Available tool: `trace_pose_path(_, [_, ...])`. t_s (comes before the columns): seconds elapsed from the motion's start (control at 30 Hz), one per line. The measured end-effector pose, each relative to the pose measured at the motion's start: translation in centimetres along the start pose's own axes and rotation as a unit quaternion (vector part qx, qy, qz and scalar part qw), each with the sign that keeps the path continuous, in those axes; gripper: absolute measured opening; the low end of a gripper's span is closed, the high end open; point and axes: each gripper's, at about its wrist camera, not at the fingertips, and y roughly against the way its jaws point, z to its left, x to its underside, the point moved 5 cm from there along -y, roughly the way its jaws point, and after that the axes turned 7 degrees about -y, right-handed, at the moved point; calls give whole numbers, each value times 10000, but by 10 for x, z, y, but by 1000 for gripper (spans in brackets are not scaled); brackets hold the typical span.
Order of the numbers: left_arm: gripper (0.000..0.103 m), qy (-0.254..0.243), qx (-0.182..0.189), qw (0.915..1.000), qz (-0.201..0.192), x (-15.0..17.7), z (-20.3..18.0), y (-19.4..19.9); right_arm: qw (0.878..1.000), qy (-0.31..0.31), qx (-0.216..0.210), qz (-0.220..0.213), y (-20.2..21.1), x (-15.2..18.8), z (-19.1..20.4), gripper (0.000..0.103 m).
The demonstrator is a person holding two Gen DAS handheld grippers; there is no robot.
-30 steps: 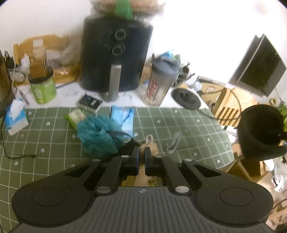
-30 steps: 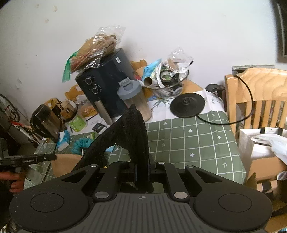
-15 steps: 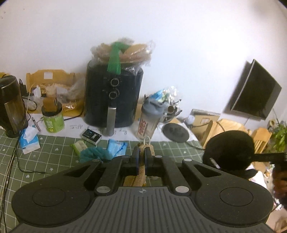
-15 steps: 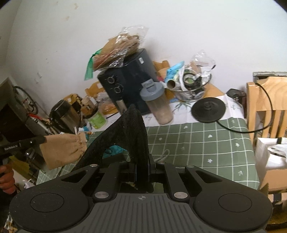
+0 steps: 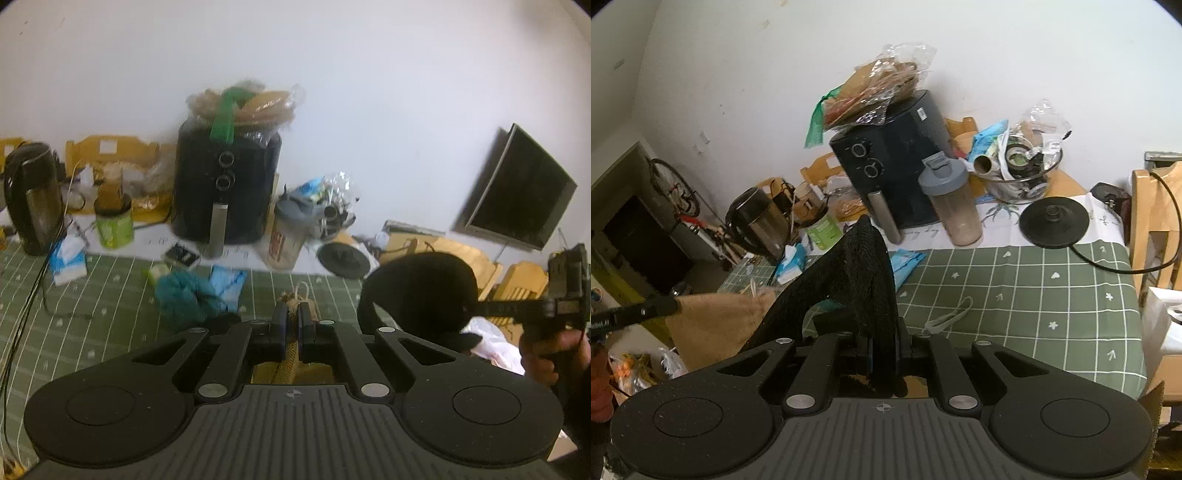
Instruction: Organize soft objects
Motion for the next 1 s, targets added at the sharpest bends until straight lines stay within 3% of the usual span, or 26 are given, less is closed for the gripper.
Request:
trace_pose_path(0.27, [6,458,62,9976,514,43,-8,-4,9996,124,-168,168,-1,11,8,12])
trace_pose_path(0.4, [13,465,-166,9948,895,66,-10,-12,9992,195,-183,288,-3,22,11,12])
trace_pose_path(0.5, [44,510,-324,9925,1059,78,-11,-11,9988,199,-201,402,-5,31,12,12])
trace_pose_path(0.63, [55,578,-716,9900,1070,85,-11,-3,9981,202,-228,536,-7,42,13,12])
trace_pose_path(1.0, [56,968,-1022,9844,1054,99,-18,11,9948,129,-498,882,-16,59,29,12])
